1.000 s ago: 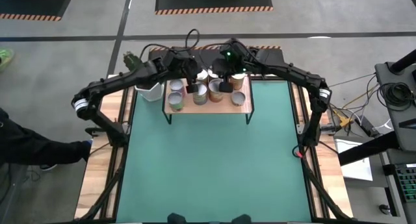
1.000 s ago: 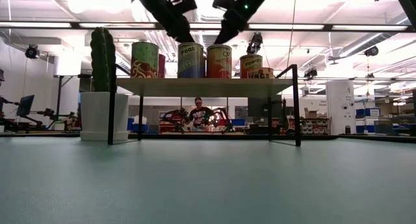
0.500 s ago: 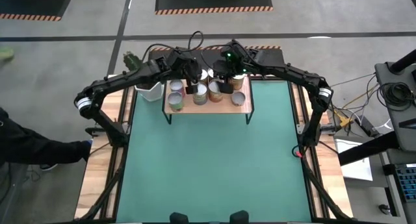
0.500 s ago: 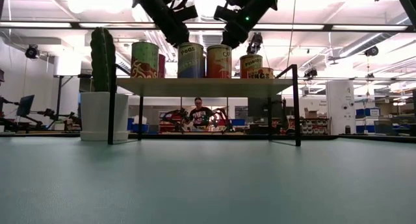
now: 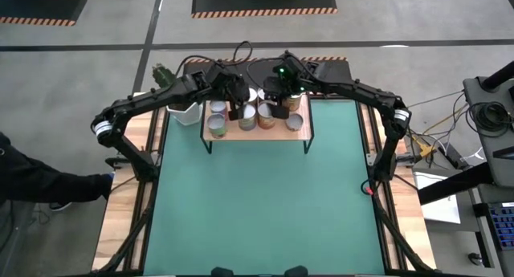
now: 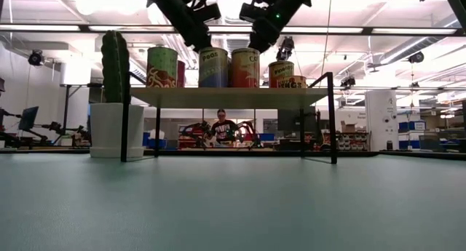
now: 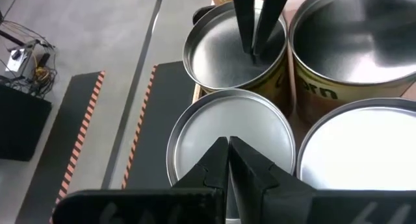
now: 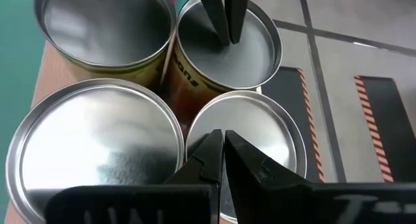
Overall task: Pick and place cans onto a shelf
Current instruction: Adjust the canned goods on the shelf
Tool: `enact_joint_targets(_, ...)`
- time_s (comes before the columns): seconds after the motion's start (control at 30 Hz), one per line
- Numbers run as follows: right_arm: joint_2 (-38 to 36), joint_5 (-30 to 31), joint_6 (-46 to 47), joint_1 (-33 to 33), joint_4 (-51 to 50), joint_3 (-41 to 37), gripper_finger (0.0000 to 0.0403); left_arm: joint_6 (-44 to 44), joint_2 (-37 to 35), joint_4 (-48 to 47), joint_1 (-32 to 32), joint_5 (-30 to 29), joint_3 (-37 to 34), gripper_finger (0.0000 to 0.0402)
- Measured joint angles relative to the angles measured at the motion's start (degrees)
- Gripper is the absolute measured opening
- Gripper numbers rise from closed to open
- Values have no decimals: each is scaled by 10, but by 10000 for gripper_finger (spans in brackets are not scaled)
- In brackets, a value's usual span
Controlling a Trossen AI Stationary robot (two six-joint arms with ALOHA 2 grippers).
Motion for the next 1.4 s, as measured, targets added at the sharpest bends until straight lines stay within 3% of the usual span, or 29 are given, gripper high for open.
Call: enact_joint_targets(1.4,-8,0,25,31,-26,0,9,-61,-19,-42,-28,1,-1,0)
